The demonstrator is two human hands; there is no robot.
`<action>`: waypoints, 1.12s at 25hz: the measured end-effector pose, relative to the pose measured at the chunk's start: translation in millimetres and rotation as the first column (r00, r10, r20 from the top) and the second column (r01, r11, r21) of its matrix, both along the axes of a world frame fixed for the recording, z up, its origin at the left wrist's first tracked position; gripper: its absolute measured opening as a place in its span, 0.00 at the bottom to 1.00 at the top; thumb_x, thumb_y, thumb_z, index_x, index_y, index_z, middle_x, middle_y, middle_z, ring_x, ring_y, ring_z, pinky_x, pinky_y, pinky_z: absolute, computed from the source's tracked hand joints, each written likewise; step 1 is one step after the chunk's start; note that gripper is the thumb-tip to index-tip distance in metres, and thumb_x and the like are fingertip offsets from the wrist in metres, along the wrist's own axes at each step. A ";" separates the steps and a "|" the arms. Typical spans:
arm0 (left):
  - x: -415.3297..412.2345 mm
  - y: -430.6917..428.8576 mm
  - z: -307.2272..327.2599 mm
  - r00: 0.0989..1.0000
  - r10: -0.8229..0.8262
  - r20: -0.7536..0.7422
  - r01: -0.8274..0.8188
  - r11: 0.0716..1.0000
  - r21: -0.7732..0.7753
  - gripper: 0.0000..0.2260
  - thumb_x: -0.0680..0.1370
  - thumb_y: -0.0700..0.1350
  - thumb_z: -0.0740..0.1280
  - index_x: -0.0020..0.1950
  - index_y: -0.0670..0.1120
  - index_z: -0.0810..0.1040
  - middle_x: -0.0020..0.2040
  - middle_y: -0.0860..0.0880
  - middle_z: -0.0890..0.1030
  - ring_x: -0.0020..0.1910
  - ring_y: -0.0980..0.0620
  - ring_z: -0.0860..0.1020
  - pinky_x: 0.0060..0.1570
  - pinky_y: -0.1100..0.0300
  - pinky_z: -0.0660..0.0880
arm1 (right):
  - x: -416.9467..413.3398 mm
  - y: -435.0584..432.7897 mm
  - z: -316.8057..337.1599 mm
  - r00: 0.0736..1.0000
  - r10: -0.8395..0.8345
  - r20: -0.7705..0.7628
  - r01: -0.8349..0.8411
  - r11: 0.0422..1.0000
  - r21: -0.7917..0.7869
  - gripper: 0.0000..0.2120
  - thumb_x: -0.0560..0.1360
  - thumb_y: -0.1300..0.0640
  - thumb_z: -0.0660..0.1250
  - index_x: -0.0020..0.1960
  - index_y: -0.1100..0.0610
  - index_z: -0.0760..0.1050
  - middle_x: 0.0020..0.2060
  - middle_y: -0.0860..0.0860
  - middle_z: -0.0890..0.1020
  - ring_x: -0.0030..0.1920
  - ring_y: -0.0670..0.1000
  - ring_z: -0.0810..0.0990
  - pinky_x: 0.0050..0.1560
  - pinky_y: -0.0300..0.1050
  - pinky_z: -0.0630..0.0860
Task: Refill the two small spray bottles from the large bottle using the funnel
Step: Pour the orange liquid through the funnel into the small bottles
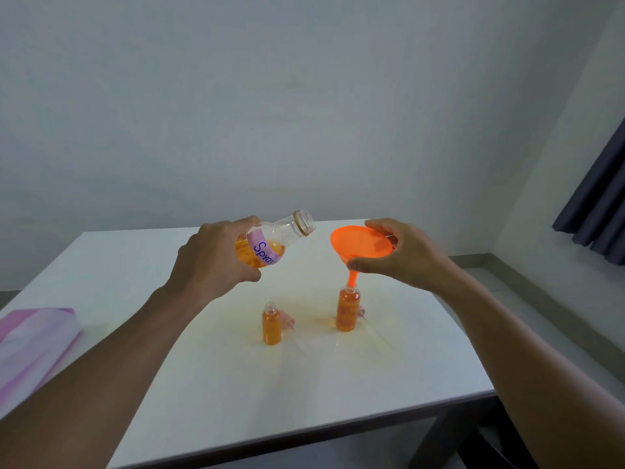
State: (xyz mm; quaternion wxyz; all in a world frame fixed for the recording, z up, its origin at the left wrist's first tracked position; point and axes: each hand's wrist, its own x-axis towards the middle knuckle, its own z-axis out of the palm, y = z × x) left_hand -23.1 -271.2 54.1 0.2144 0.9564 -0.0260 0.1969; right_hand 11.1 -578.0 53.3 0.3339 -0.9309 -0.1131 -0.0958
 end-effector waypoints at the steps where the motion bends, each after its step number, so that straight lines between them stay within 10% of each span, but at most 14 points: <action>1: -1.1 1.9 -0.2 1.000 0.002 0.004 -0.002 1.000 -0.001 0.37 0.63 0.48 0.81 0.70 0.58 0.73 0.58 0.50 0.80 0.55 0.45 0.76 0.47 0.50 0.78 | -1.0 1.1 0.2 1.000 0.000 -0.001 0.000 1.000 -0.004 0.44 0.61 0.35 0.80 0.73 0.47 0.71 0.66 0.47 0.77 0.58 0.49 0.76 0.48 0.42 0.72; 12: -5.0 54.4 -10.0 0.995 0.101 -0.017 -0.100 0.922 -0.374 0.36 0.61 0.50 0.81 0.68 0.57 0.75 0.55 0.53 0.80 0.52 0.47 0.78 0.49 0.54 0.76 | -12.4 47.0 50.4 0.994 0.051 0.100 -0.055 0.998 0.038 0.47 0.55 0.30 0.76 0.71 0.45 0.72 0.60 0.44 0.78 0.57 0.48 0.78 0.49 0.41 0.74; 28: 20.2 199.4 -77.2 0.917 0.391 -0.082 -0.356 0.708 -0.609 0.34 0.63 0.48 0.80 0.69 0.55 0.75 0.56 0.51 0.82 0.57 0.48 0.78 0.57 0.49 0.78 | 99.5 324.9 -61.0 0.928 0.247 -0.279 -0.239 0.969 0.062 0.43 0.64 0.38 0.79 0.74 0.49 0.66 0.67 0.52 0.74 0.64 0.54 0.74 0.59 0.49 0.76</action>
